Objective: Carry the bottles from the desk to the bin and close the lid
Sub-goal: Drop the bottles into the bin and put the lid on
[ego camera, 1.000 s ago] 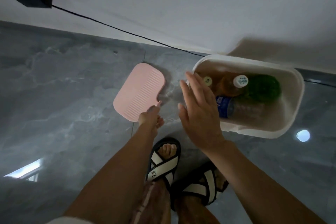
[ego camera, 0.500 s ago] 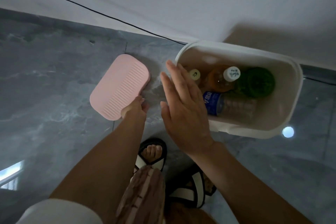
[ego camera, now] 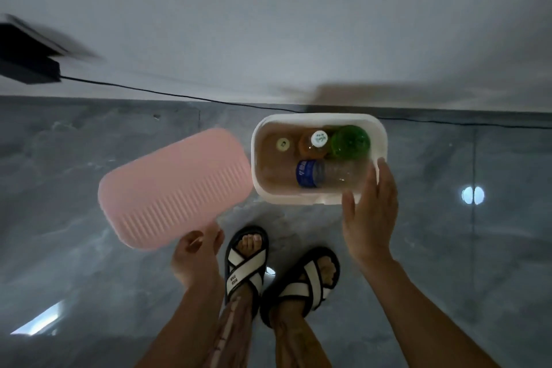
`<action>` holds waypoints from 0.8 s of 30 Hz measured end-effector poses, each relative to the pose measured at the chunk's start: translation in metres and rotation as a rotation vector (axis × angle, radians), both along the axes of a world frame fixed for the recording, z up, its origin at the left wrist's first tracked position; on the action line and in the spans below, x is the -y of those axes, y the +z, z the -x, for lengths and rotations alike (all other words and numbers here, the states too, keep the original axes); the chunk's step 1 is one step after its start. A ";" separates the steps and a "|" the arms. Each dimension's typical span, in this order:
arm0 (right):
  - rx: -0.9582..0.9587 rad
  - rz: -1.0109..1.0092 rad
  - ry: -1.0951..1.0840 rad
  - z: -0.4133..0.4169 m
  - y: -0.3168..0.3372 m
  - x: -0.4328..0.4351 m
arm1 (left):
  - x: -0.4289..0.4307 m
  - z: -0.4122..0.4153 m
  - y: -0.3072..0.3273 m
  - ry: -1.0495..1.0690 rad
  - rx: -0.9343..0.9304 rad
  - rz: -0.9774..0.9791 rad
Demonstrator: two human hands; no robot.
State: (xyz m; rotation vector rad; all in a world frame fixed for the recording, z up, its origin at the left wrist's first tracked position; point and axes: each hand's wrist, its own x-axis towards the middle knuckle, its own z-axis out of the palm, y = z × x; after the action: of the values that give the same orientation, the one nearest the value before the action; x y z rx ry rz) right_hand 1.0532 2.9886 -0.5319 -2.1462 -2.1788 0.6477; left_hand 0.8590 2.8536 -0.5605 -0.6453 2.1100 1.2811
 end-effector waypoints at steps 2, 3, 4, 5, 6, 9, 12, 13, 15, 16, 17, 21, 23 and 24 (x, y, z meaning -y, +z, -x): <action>-0.022 0.100 -0.101 -0.012 0.004 -0.006 | 0.002 -0.006 0.017 0.016 -0.060 -0.009; -0.063 0.165 -0.139 -0.016 0.005 -0.009 | 0.001 -0.008 0.025 0.020 -0.087 -0.025; -0.119 0.225 -0.173 -0.018 0.006 -0.011 | 0.000 -0.009 0.031 0.010 -0.115 -0.037; -0.176 0.280 -0.205 -0.020 0.006 -0.013 | -0.002 -0.011 0.036 -0.015 -0.140 -0.051; -0.223 0.326 -0.234 -0.022 0.007 -0.015 | -0.006 -0.014 0.041 -0.046 -0.157 -0.062; -0.308 0.388 -0.310 -0.024 0.010 -0.019 | -0.018 -0.029 0.049 -0.143 -0.136 -0.076; -0.376 0.414 -0.404 -0.026 0.012 -0.021 | -0.037 -0.053 0.048 -0.243 -0.062 -0.063; -0.398 0.423 -0.421 -0.027 0.012 -0.022 | -0.043 -0.062 0.047 -0.262 -0.033 -0.060; -0.440 0.444 -0.448 -0.030 0.012 -0.024 | -0.056 -0.080 0.042 -0.308 0.026 -0.030; -0.455 0.452 -0.461 -0.032 0.012 -0.024 | -0.062 -0.089 0.040 -0.328 0.052 -0.012; -0.467 0.453 -0.473 -0.033 0.011 -0.024 | -0.067 -0.098 0.038 -0.335 0.071 0.000; -0.518 0.425 -0.474 -0.036 0.008 -0.021 | -0.084 -0.125 0.033 -0.333 0.108 0.036; -0.529 0.401 -0.466 -0.036 0.007 -0.021 | -0.090 -0.132 0.030 -0.341 0.119 0.042; -0.532 0.380 -0.460 -0.036 0.007 -0.020 | -0.093 -0.134 0.029 -0.346 0.122 0.050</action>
State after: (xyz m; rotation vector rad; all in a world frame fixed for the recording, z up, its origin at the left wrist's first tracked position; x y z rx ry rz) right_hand 1.0895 3.0091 -0.5247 -2.1670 -1.3186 1.4604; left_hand 0.9934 2.9468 -0.5319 -0.3469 2.0482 0.9767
